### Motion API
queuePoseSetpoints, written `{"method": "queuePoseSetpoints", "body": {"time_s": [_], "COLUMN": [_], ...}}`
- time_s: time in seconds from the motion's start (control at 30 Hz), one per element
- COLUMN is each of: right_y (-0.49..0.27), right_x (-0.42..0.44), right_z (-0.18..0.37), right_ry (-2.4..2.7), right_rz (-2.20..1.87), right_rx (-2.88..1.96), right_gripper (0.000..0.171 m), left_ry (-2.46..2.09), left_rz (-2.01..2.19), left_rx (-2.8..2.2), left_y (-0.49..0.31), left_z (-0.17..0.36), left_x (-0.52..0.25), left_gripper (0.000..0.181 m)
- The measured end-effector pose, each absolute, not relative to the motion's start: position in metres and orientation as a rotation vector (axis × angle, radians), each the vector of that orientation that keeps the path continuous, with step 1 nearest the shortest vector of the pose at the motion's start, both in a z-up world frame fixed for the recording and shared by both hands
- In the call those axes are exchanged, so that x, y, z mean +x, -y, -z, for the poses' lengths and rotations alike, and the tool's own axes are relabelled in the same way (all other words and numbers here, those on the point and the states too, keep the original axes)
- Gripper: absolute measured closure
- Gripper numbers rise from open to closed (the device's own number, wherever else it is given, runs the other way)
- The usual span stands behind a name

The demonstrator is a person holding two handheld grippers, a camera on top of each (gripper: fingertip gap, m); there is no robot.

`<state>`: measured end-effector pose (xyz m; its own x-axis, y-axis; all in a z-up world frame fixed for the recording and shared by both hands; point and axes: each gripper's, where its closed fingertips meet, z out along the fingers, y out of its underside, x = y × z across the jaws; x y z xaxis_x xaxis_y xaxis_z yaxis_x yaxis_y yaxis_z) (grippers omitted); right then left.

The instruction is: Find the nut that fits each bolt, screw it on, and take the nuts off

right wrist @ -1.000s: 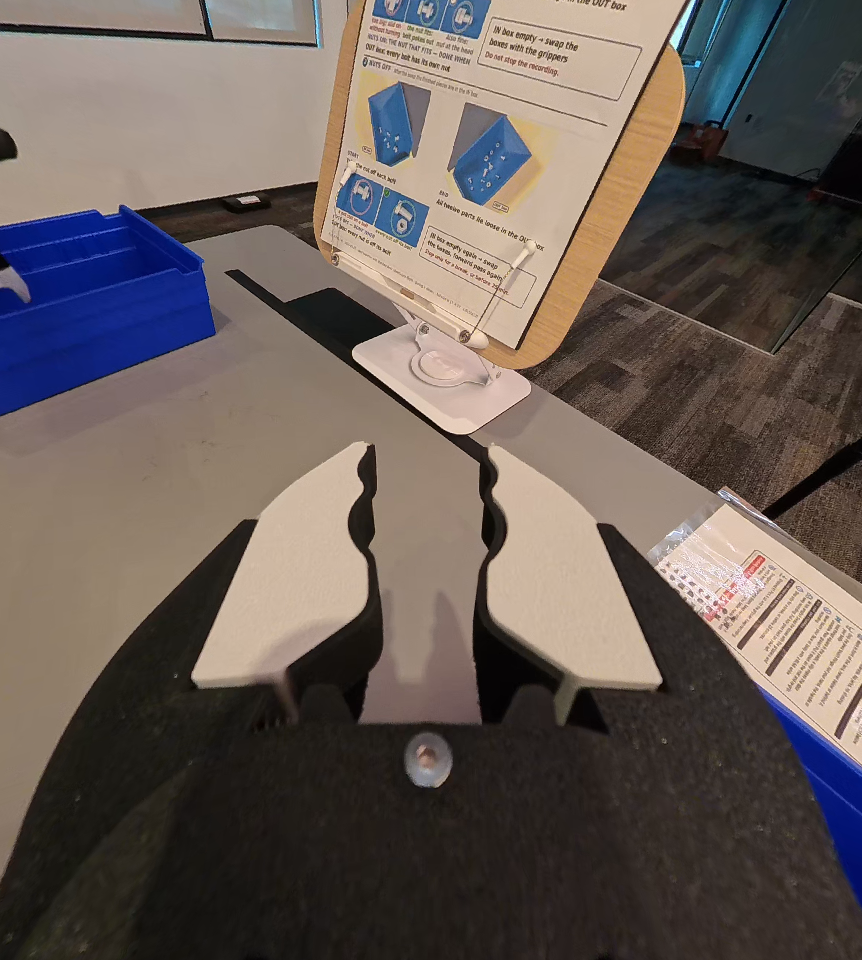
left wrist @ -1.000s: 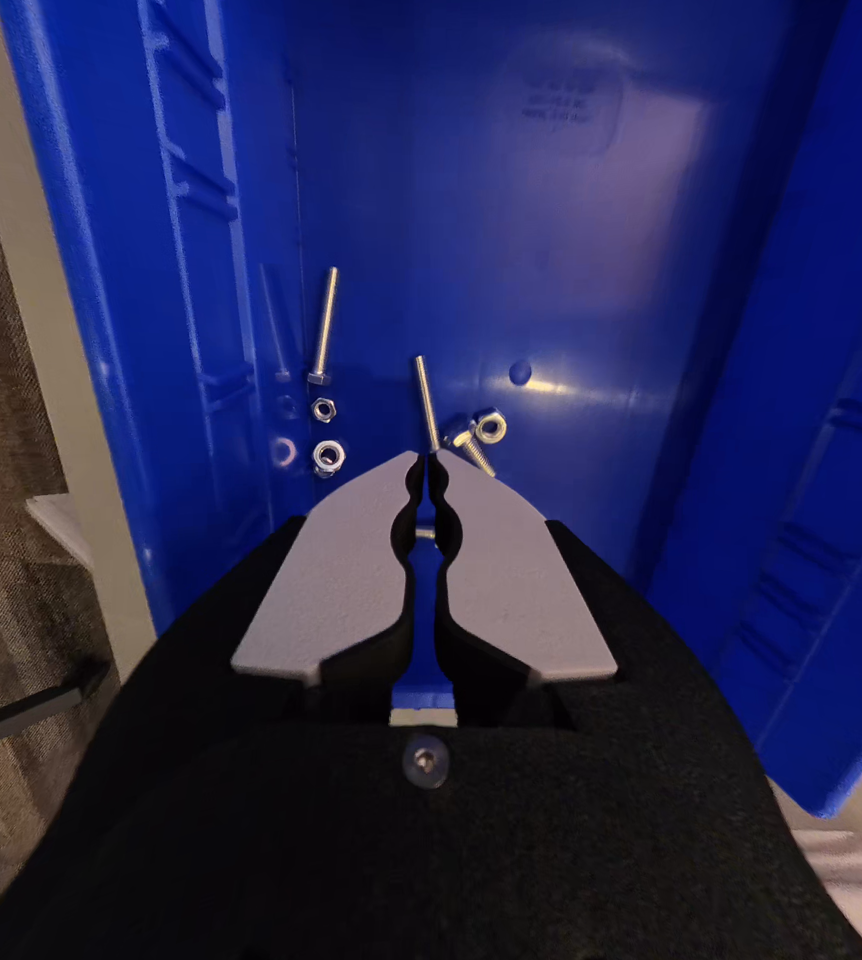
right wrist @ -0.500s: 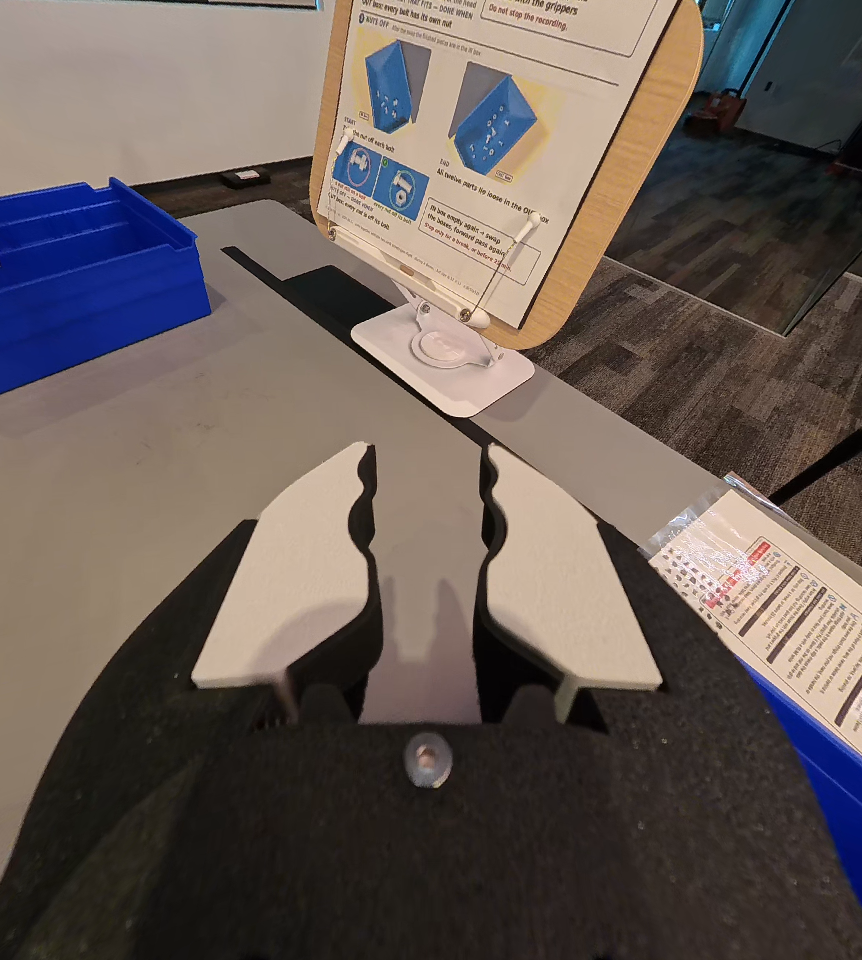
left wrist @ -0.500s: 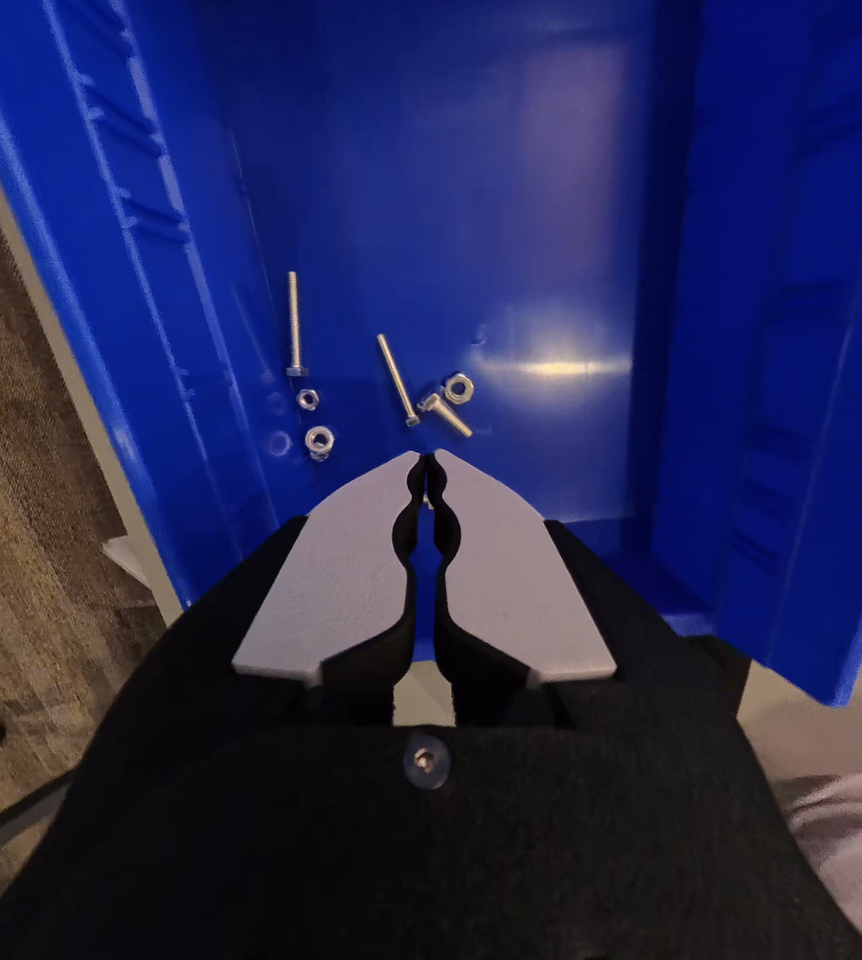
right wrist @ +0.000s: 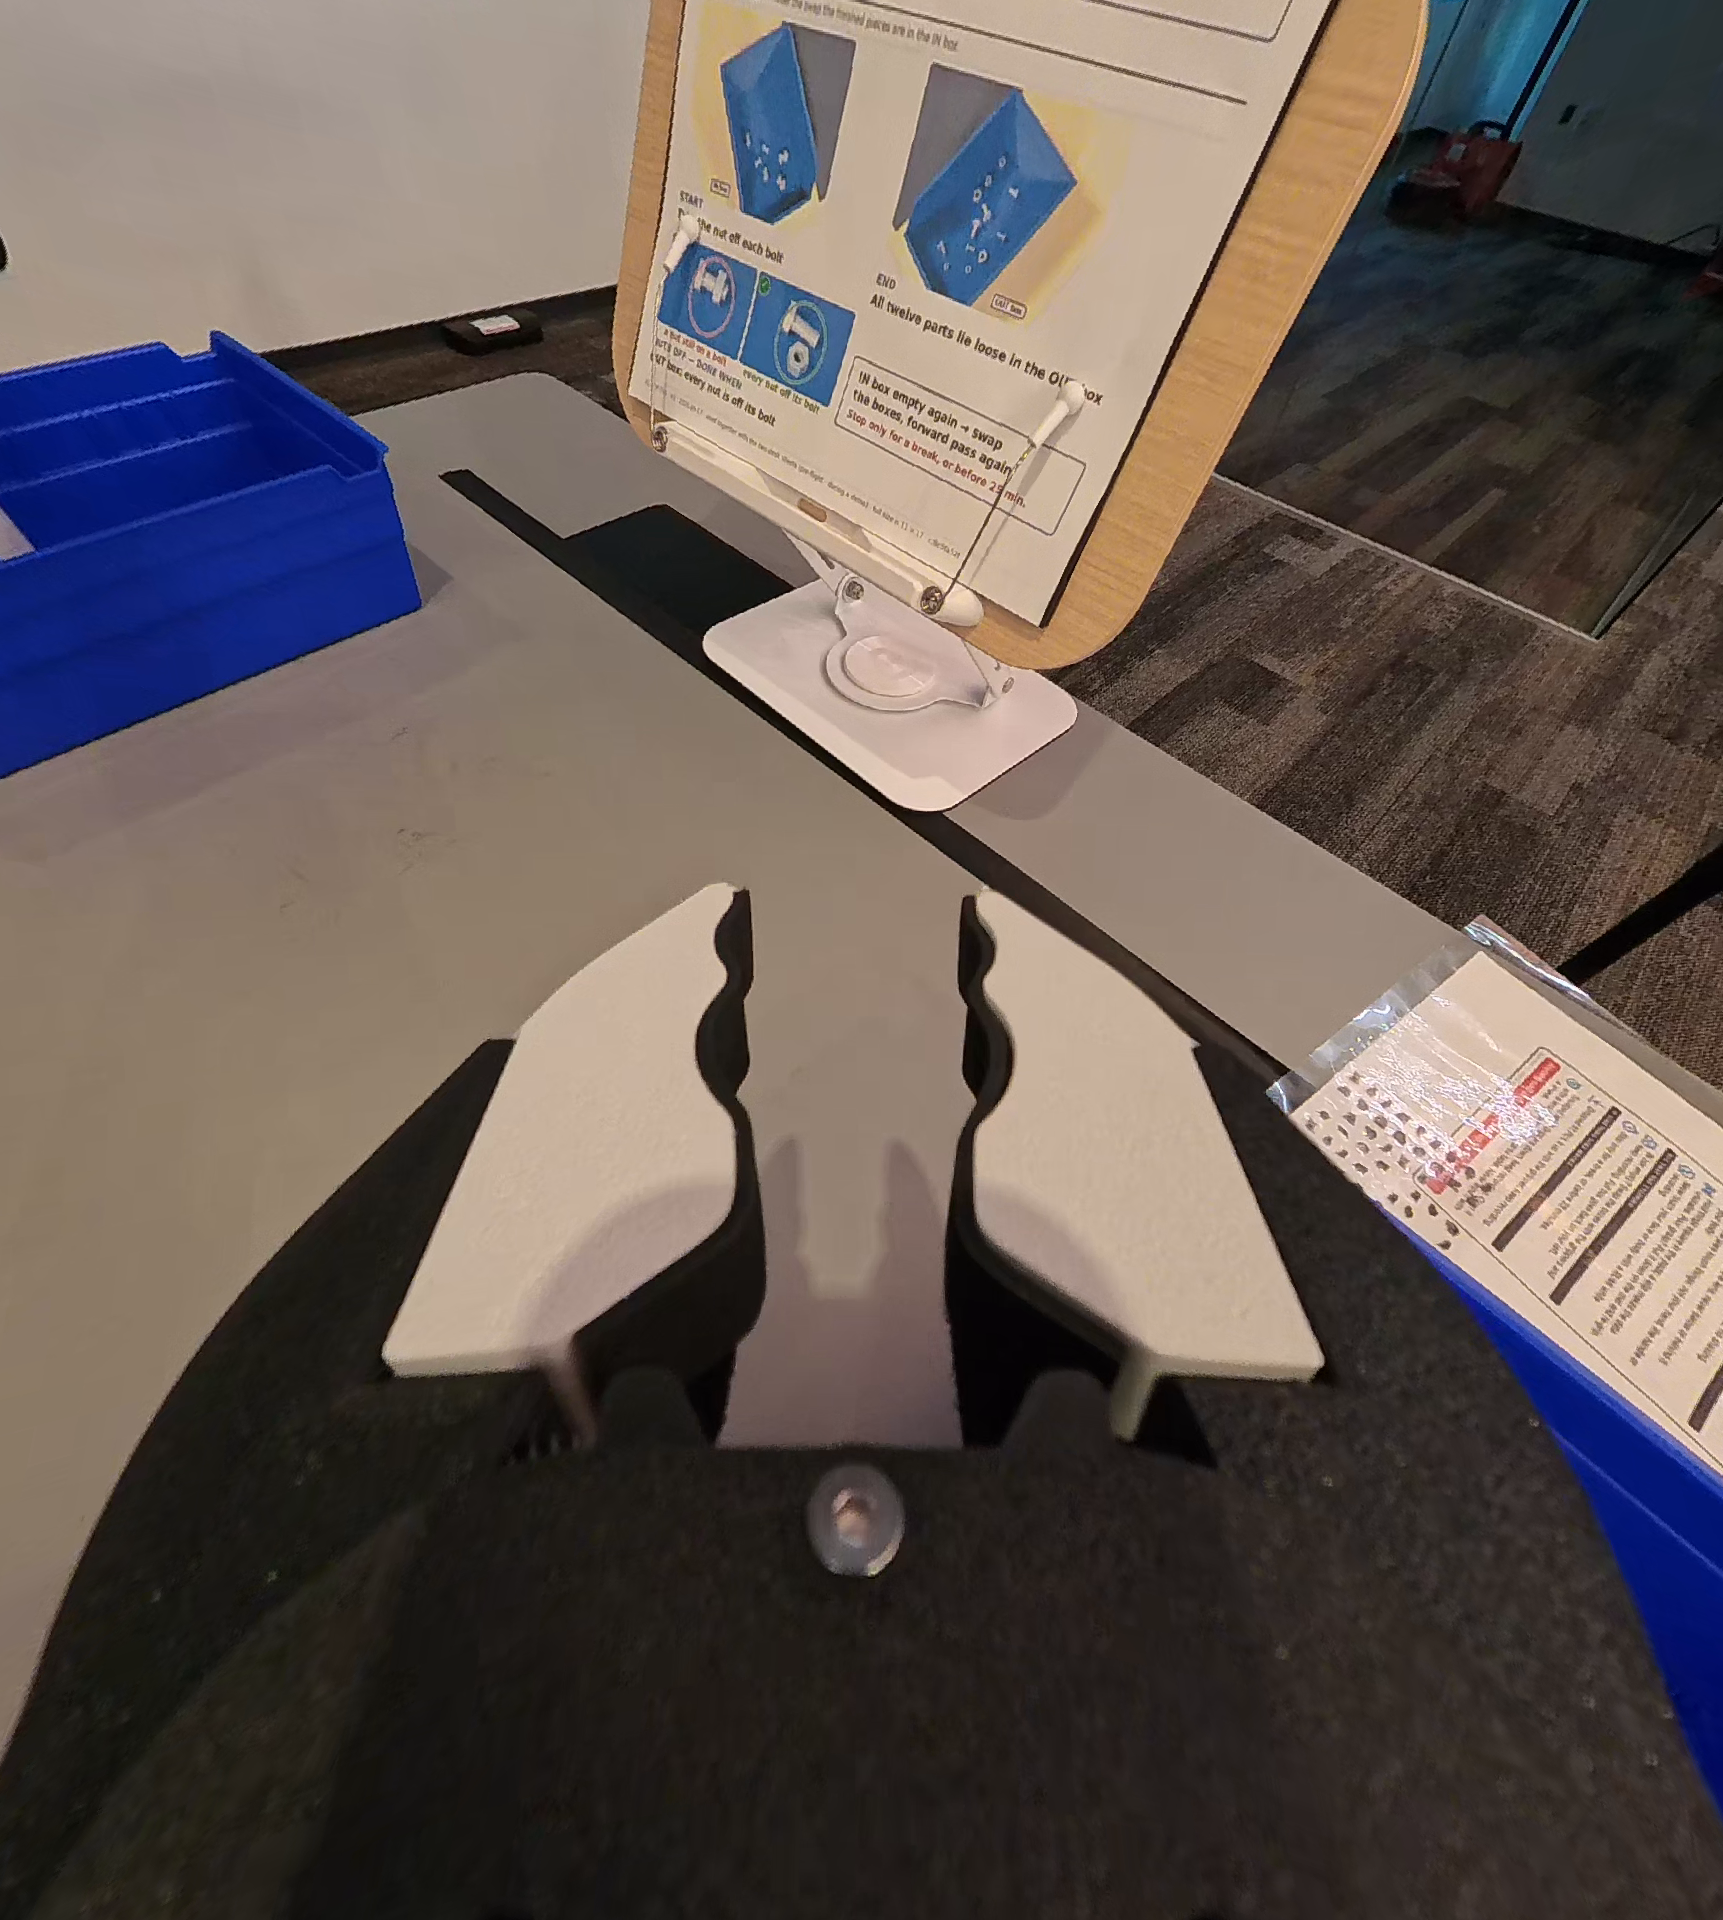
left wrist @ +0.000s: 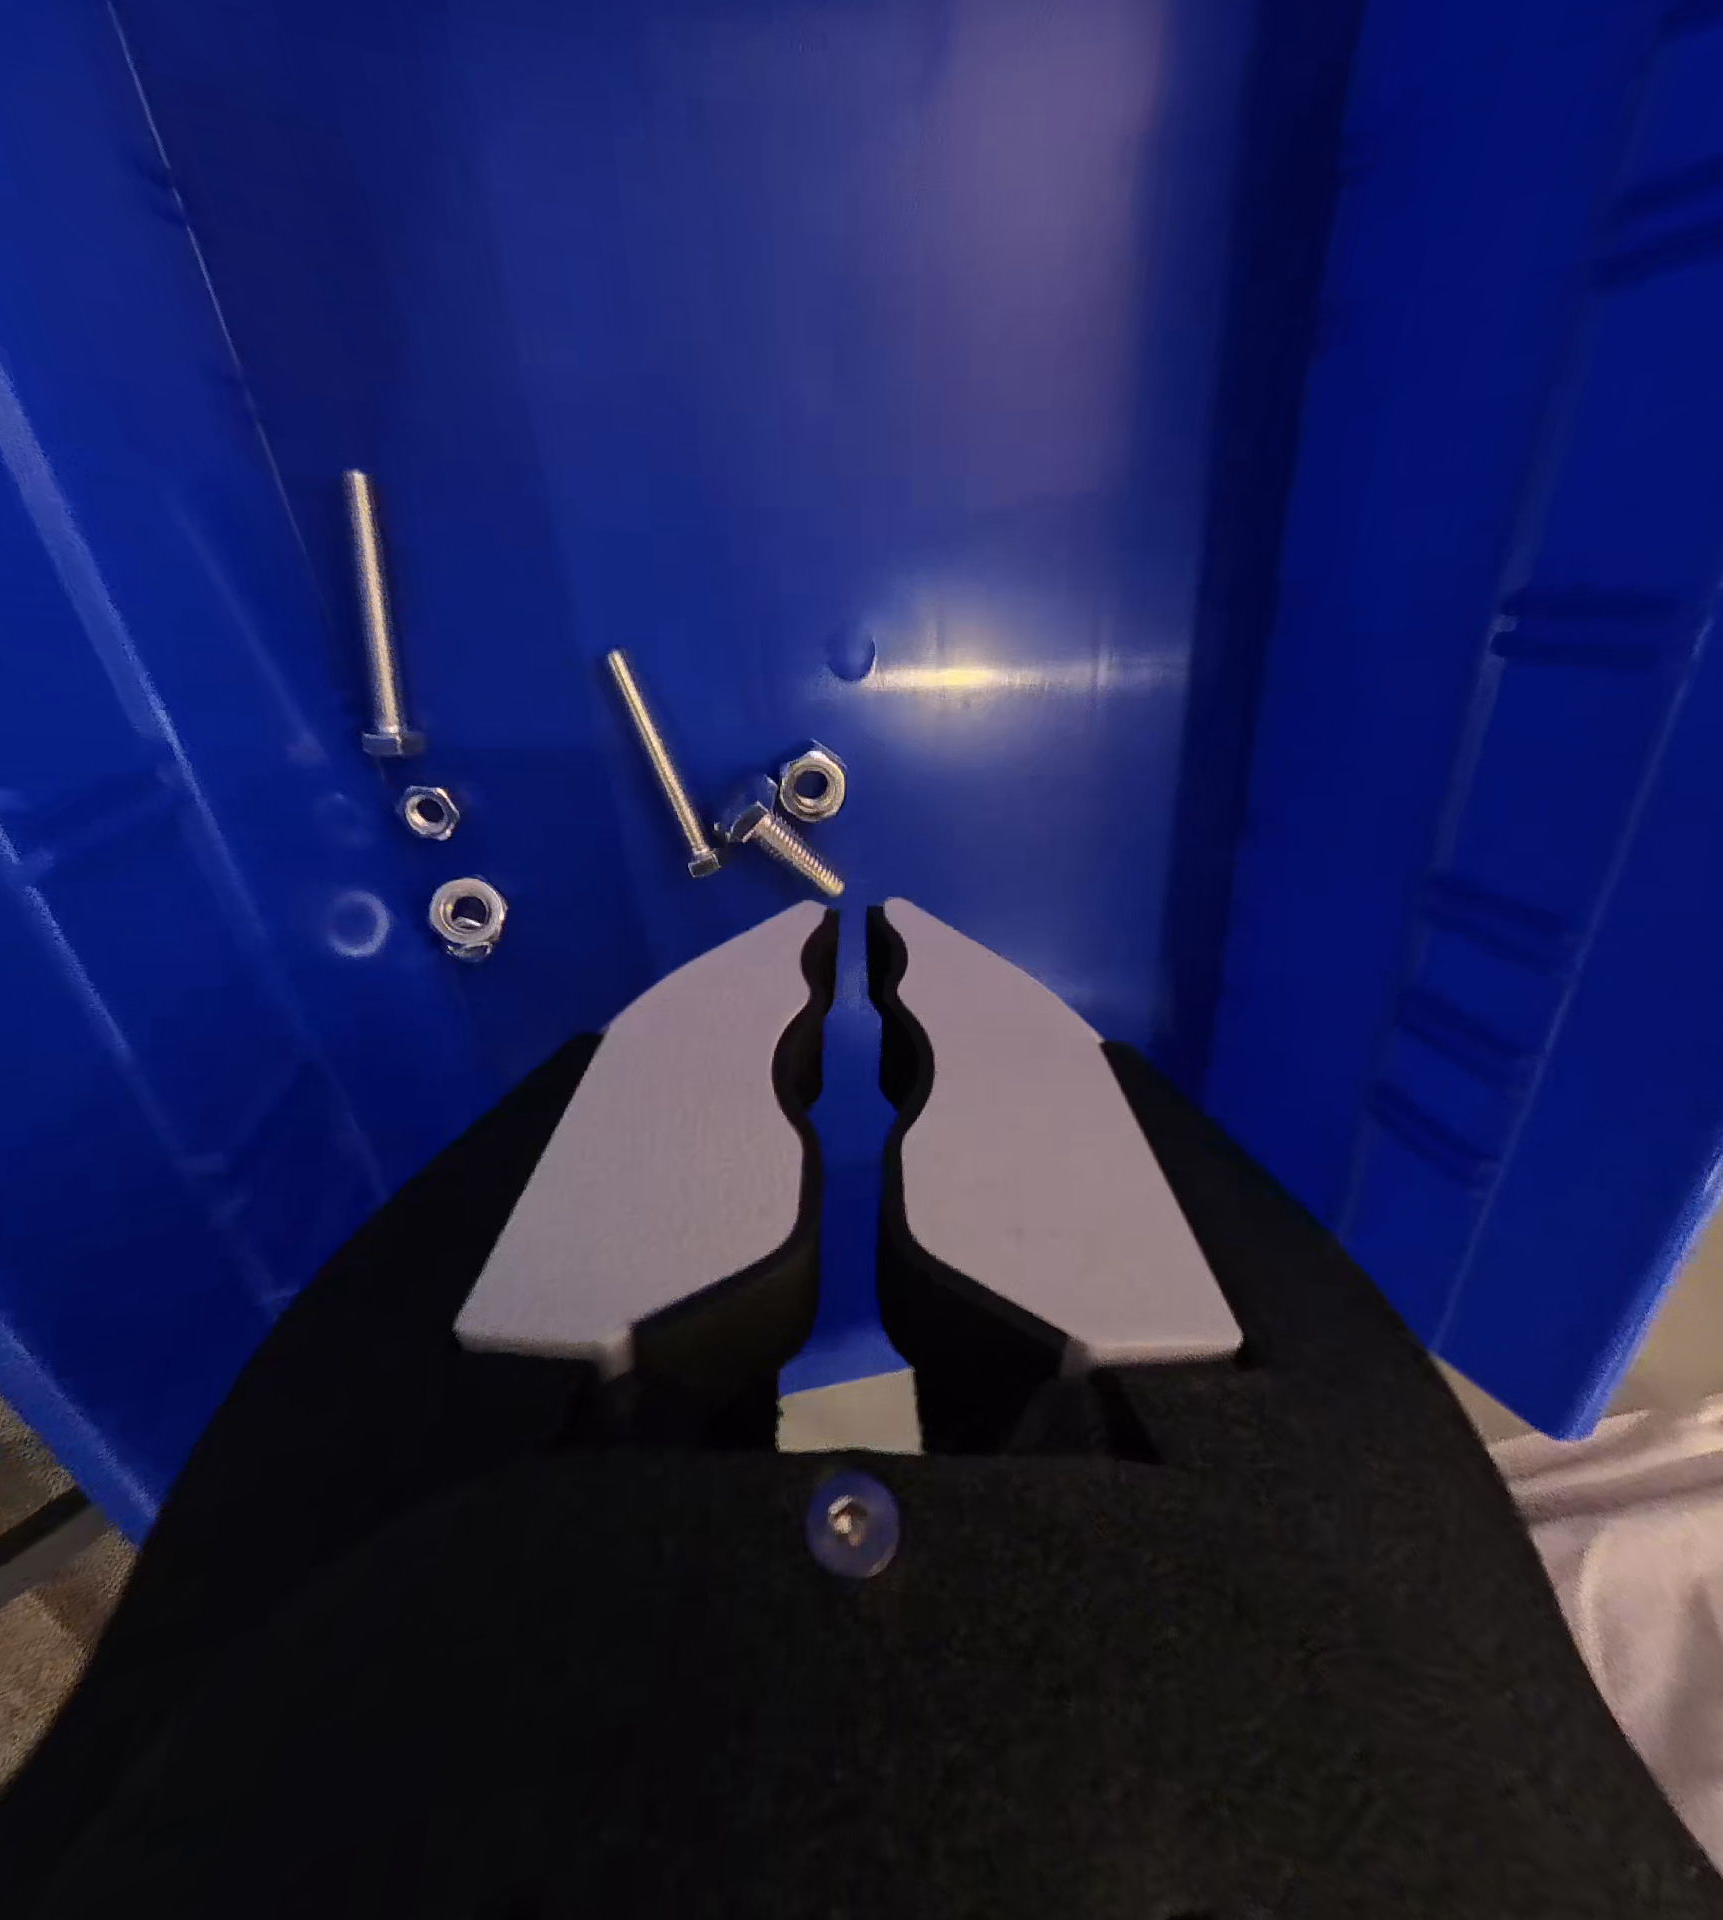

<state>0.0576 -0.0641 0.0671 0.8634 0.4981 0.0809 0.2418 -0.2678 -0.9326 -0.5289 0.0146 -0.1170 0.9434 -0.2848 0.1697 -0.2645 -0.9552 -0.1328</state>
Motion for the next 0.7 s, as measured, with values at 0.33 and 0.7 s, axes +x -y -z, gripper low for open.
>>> {"method": "queuePoseSetpoints", "body": {"time_s": [0.33, 0.7], "right_y": [0.064, 0.064], "right_x": [0.058, 0.06], "right_z": [-0.067, -0.067], "right_ry": [0.557, 0.554], "right_rz": [-0.263, -0.259], "right_rx": [-1.859, -1.862], "right_gripper": [0.133, 0.134], "left_ry": [-0.339, -0.28], "left_rz": [0.149, 0.164], "left_rx": [-3.041, -3.093], "left_y": [-0.021, -0.022], "left_z": [0.128, 0.14], "left_x": [-0.537, -0.536], "left_gripper": [0.159, 0.167]}}
